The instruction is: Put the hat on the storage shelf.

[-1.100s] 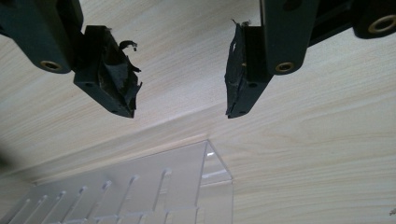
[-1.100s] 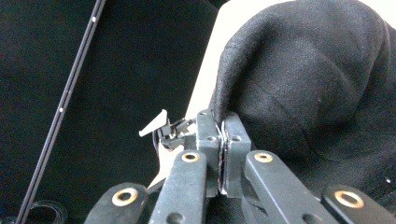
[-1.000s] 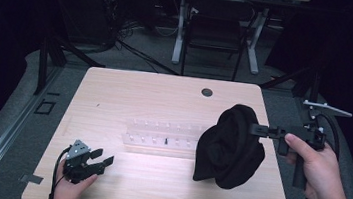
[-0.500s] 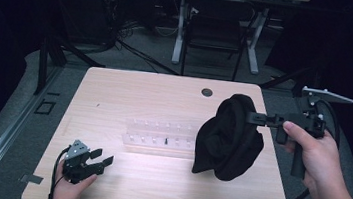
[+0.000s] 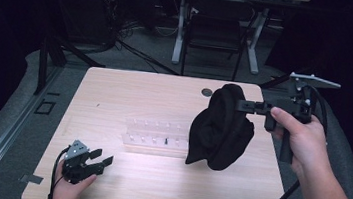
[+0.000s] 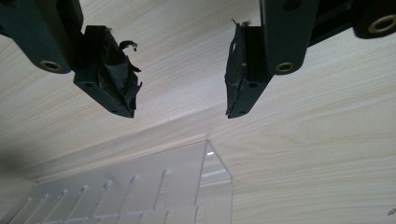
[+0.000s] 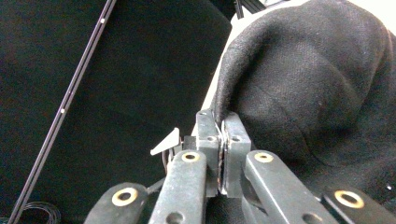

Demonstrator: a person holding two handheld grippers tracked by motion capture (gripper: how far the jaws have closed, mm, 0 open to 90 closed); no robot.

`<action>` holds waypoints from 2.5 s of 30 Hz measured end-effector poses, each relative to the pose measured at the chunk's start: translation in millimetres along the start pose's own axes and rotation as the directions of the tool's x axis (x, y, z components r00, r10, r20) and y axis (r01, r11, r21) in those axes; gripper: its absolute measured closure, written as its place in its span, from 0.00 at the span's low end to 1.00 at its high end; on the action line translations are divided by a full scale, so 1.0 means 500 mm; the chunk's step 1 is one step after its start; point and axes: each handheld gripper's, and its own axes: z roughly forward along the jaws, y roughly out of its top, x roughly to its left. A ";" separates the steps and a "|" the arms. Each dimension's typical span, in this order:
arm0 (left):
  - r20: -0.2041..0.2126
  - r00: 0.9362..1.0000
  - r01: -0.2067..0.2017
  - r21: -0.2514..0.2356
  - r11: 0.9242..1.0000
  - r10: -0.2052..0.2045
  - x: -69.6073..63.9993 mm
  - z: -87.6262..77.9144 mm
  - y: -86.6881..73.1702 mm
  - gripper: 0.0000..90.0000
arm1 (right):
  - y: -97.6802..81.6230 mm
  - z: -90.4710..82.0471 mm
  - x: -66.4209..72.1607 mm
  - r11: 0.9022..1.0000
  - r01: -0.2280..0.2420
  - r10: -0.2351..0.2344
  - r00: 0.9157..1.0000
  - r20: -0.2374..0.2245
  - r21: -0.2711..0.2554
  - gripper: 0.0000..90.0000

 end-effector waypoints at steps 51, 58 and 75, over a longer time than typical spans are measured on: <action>0.010 1.000 0.003 -0.005 1.000 -0.003 0.006 0.000 0.001 0.49 | 0.085 0.192 0.008 1.000 0.020 -0.021 0.999 0.033 0.020 0.98; 0.010 1.000 -0.001 -0.005 1.000 0.001 0.005 0.001 0.001 0.49 | 0.087 0.199 0.005 0.999 0.025 -0.026 0.999 0.044 0.020 0.98; 0.049 0.999 -0.012 -0.029 0.999 0.014 -0.020 0.004 0.018 0.50 | 0.082 0.217 -0.004 1.000 0.020 -0.021 0.999 0.037 0.022 0.98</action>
